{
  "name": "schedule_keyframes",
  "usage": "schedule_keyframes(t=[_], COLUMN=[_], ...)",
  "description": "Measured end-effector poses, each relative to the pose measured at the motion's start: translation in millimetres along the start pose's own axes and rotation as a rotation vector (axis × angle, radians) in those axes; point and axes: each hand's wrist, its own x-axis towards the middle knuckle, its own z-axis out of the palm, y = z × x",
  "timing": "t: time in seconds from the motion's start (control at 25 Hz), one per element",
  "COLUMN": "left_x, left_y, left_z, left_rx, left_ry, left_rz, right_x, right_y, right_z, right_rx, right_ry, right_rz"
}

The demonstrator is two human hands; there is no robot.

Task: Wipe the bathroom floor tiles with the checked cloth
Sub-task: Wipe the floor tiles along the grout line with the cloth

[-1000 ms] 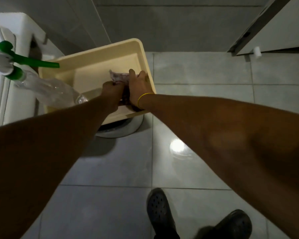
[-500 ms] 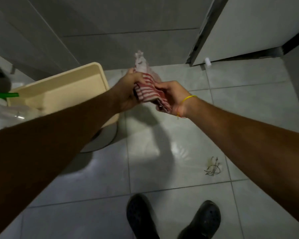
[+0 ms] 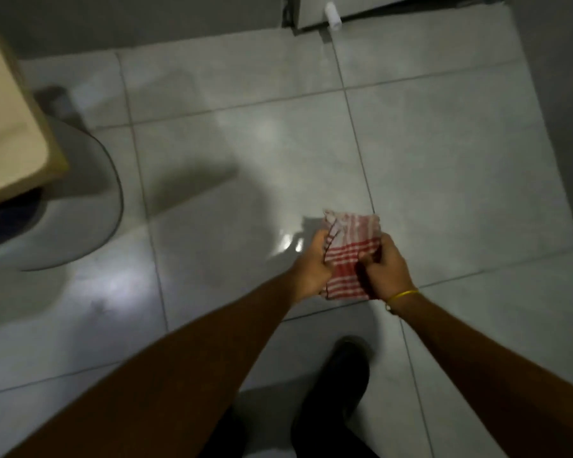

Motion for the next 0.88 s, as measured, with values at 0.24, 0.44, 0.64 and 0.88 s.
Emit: schedule_keyframes(t=[0.24,0.44,0.64,0.88], left_x=[28.8,23.2,17.8,21.2], left_y=[-140.8,-215.1,-264.6,-269.8], left_z=[29.7,-15.3,-48.5,-48.6], left_rx=[0.327,1.068,1.231,1.247], left_ry=[0.008,0.361,0.253,0.241], left_rz=[-0.042,0.218,0.318,0.303], right_x=[5.9,7.2,48.2,70.0], right_y=[115.9,161.6,162.1,150.2], right_z=[81.0,136.2,151.7,152.4], right_rx=[-0.111,-0.66,-0.722,-0.772], right_ry=[0.102,0.14,0.098,0.091], right_rz=[0.053,-0.276,-0.445,-0.537])
